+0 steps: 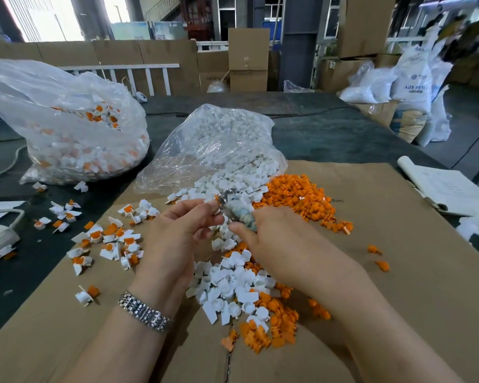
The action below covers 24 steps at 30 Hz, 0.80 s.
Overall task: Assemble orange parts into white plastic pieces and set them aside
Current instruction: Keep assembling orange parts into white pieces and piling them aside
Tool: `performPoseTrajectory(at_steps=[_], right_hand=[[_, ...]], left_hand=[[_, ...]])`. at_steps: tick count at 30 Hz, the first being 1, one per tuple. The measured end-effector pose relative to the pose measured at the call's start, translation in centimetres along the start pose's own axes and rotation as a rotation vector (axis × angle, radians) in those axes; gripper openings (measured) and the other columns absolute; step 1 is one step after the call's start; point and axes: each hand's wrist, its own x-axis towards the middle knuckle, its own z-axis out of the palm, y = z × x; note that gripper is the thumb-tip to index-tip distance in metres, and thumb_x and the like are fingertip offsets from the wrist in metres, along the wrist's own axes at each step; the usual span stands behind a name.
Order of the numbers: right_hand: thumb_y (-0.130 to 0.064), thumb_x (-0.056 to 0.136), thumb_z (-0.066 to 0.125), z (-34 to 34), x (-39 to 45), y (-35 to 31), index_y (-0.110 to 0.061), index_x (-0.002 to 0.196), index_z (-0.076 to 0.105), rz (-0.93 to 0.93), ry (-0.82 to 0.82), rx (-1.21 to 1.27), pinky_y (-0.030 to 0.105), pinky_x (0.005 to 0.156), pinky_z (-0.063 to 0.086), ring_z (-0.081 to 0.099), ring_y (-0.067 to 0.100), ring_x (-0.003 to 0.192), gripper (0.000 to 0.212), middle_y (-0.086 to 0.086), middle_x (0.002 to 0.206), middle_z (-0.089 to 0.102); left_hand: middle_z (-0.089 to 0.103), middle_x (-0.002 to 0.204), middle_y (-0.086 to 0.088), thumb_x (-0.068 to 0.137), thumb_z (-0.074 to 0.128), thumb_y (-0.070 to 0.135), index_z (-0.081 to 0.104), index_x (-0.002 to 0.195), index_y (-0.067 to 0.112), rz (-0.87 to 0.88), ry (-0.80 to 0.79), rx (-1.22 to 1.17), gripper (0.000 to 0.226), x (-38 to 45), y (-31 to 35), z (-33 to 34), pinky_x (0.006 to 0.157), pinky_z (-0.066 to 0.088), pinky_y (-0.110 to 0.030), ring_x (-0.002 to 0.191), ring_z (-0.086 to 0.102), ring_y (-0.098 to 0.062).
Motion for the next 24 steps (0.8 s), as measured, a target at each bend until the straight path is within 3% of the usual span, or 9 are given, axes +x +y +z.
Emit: performPoseTrajectory(at_steps=[4,8,11,13,15,16,18,20,24], right_hand=[[-0.063,0.099,0.036,0.1,0.0,0.2,-0.018,0.077,0.048,-0.011,-0.047,0.032,0.030,0.049,0.032,0.046,0.016,0.056,0.051,0.001,0.068,0.051],[-0.068,0.094,0.041,-1.7,0.0,1.6,-0.020,0.073,0.053,0.051,-0.114,0.235,0.035,0.056,0.047,0.055,0.014,0.055,0.054,0.002,0.069,0.059],[-0.066,0.095,0.043,-2.2,0.8,3.4,-0.022,0.079,0.051,0.151,0.025,0.242,0.027,0.052,0.036,0.047,0.007,0.054,0.048,-0.005,0.068,0.052],[-0.059,0.097,0.044,-1.8,1.5,4.4,-0.022,0.090,0.051,0.219,0.096,0.138,0.032,0.062,0.042,0.055,0.014,0.074,0.038,-0.001,0.084,0.056],[-0.056,0.096,0.046,-1.0,2.1,5.0,-0.020,0.109,0.052,0.303,0.099,0.010,0.046,0.087,0.049,0.057,0.027,0.103,0.039,0.006,0.110,0.057],[-0.057,0.095,0.047,-0.5,2.3,5.1,-0.018,0.118,0.051,0.337,0.092,-0.052,0.051,0.097,0.045,0.052,0.031,0.115,0.045,0.009,0.121,0.054],[-0.060,0.093,0.050,0.3,2.5,5.2,-0.016,0.127,0.048,0.378,0.099,-0.139,0.056,0.103,0.035,0.044,0.035,0.126,0.055,0.012,0.132,0.048],[-0.063,0.091,0.053,0.8,2.6,5.1,-0.015,0.130,0.046,0.390,0.110,-0.209,0.057,0.104,0.032,0.041,0.036,0.128,0.061,0.015,0.135,0.046],[-0.064,0.089,0.057,1.3,3.0,5.6,-0.015,0.131,0.048,0.383,0.119,-0.260,0.054,0.103,0.033,0.043,0.036,0.128,0.066,0.015,0.135,0.047]], left_hand=[[0.075,0.082,-0.005,0.087,0.077,0.009,0.073,0.092,0.008,-0.014,0.020,0.001,0.007,0.3,0.0,0.1,0.055,0.051,-0.017,0.074,0.072,-0.013],[0.077,0.089,-0.006,0.086,0.079,0.014,0.076,0.094,0.010,0.027,0.068,0.031,0.009,0.5,0.4,-0.8,0.056,0.052,-0.019,0.076,0.073,-0.015],[0.077,0.083,-0.001,0.093,0.074,0.022,0.080,0.090,0.020,0.071,0.138,0.263,0.006,0.6,0.3,-1.5,0.052,0.051,-0.019,0.071,0.070,-0.010],[0.075,0.078,0.004,0.095,0.071,0.024,0.078,0.089,0.025,0.176,0.238,0.491,0.009,0.8,0.3,-2.0,0.048,0.049,-0.017,0.066,0.068,-0.004],[0.072,0.081,0.008,0.096,0.069,0.022,0.076,0.095,0.025,0.287,0.354,0.703,0.007,1.1,0.7,-2.5,0.052,0.048,-0.020,0.073,0.068,-0.007],[0.070,0.089,0.009,0.096,0.068,0.021,0.074,0.099,0.024,0.324,0.416,0.830,0.007,1.3,0.9,-2.9,0.053,0.044,-0.023,0.076,0.067,-0.010],[0.063,0.105,0.003,0.096,0.067,0.020,0.070,0.107,0.024,0.360,0.478,1.084,0.012,1.4,1.1,-3.3,0.055,0.040,-0.026,0.077,0.060,-0.014],[0.059,0.110,0.000,0.093,0.069,0.017,0.070,0.104,0.024,0.417,0.359,1.143,0.013,1.4,1.0,-3.2,0.058,0.041,-0.024,0.076,0.057,-0.010],[0.065,0.092,0.016,0.088,0.074,0.017,0.068,0.086,0.037,0.345,-0.113,1.165,0.021,0.7,0.7,-2.5,0.063,0.050,-0.021,0.077,0.060,-0.002]])
